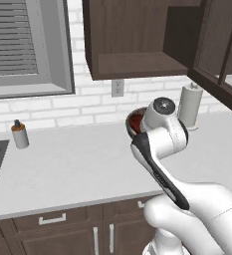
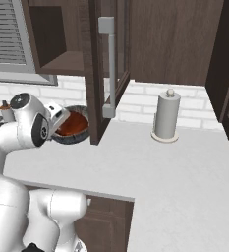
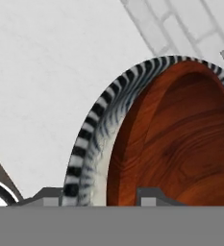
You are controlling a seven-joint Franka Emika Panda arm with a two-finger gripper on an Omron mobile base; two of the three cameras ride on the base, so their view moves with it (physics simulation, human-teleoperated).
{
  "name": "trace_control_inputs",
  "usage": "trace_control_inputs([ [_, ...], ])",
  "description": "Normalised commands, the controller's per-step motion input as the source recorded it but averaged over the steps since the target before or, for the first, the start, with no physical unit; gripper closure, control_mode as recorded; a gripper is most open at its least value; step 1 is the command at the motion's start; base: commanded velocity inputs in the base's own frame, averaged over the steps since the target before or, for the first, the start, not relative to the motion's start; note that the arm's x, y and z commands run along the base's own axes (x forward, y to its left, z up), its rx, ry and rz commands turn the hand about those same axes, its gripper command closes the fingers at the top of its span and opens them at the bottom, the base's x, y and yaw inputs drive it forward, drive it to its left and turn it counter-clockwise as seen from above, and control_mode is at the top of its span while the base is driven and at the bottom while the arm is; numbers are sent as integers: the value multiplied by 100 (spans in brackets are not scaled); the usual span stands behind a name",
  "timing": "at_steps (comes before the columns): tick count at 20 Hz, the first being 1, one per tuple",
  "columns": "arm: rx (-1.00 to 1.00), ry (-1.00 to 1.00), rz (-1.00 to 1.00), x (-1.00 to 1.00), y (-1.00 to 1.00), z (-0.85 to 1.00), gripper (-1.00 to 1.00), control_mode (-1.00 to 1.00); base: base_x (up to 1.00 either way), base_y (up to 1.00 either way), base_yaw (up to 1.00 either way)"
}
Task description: Pick up the bowls on the counter and stack them on top of one another in the open cabinet. Place the smaller bowl on top of the larger bowl.
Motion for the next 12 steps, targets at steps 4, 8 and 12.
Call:
trace_control_inputs([
  [4,-5,-6,21,-30,1,99,100,-100,0,0,0],
  [8,0,-8,23,-21,0,86,100,-100,0,0,0],
  [12,-1,-10,22,-3,-1,62,100,-100,0,0,0],
])
